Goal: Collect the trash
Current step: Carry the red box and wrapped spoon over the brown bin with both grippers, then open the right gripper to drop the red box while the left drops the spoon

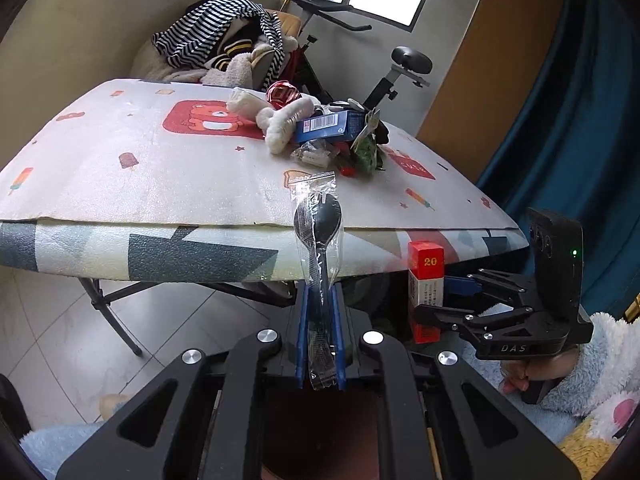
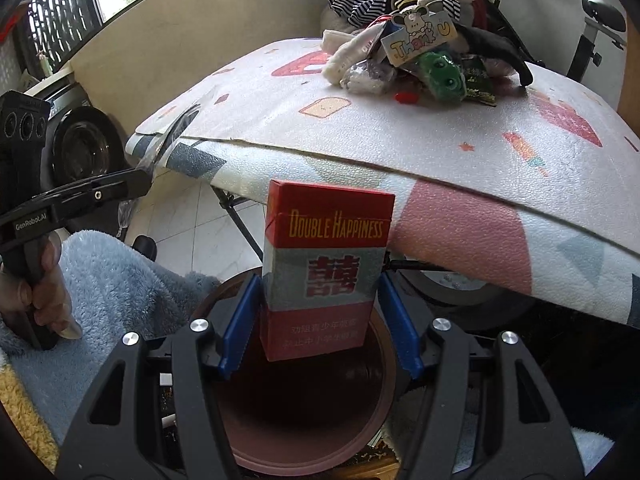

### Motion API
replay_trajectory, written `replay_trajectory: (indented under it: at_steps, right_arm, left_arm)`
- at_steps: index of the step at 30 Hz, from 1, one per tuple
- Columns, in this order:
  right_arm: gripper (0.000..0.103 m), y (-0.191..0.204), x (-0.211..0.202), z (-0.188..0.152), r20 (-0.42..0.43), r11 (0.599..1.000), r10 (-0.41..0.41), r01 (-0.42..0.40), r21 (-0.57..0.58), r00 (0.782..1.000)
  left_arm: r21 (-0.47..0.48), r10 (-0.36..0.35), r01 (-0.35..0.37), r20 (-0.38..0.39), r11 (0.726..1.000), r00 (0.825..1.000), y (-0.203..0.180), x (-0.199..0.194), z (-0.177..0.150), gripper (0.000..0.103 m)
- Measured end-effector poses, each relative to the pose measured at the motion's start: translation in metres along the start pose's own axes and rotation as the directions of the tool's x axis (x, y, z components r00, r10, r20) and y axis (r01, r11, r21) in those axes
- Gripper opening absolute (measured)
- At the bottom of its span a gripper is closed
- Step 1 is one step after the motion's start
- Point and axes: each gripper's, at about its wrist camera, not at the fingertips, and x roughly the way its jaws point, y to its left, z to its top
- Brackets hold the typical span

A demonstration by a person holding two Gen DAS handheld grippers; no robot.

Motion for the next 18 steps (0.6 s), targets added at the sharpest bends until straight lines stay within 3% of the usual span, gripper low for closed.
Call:
replay_trajectory:
  at_steps: [5, 7, 11, 14, 18]
  right_arm:
    - [0.064, 0.001, 0.003, 0.001, -0.009, 1.000, -0.003, 0.003, -0.004, 1.000]
    - [0.076, 0.001, 0.000, 0.002, 0.003, 1.000, -0.018, 0.018, -0.005, 1.000]
    - [0.082, -0.002, -0.007, 0.003, 0.041, 0.999, -0.048, 0.048, 0.006, 0.998]
    - [0.092, -0.004, -0.022, 0.005, 0.115, 0.991, -0.135, 0.134, 0.017, 0.984]
    - [0.093, -0.012, -0.031, 0.006, 0.161, 0.977, -0.212, 0.206, 0.054, 0.964]
  left_arm:
    - [-0.017, 0.000, 0.000, -0.003, 1.000, 1.000, 0.004, 0.002, 0.000, 0.011]
    - [-0.017, -0.003, 0.003, -0.005, 1.000, 1.000, 0.004, 0.002, 0.001, 0.011]
    - [-0.004, -0.010, 0.010, -0.010, 1.000, 1.000, 0.000, 0.004, 0.000, 0.011]
    - [0.008, -0.008, 0.008, -0.012, 1.000, 1.000, -0.002, 0.005, 0.000, 0.011]
    - [0.046, -0.018, 0.019, -0.025, 0.999, 1.000, -0.009, 0.007, -0.002, 0.011]
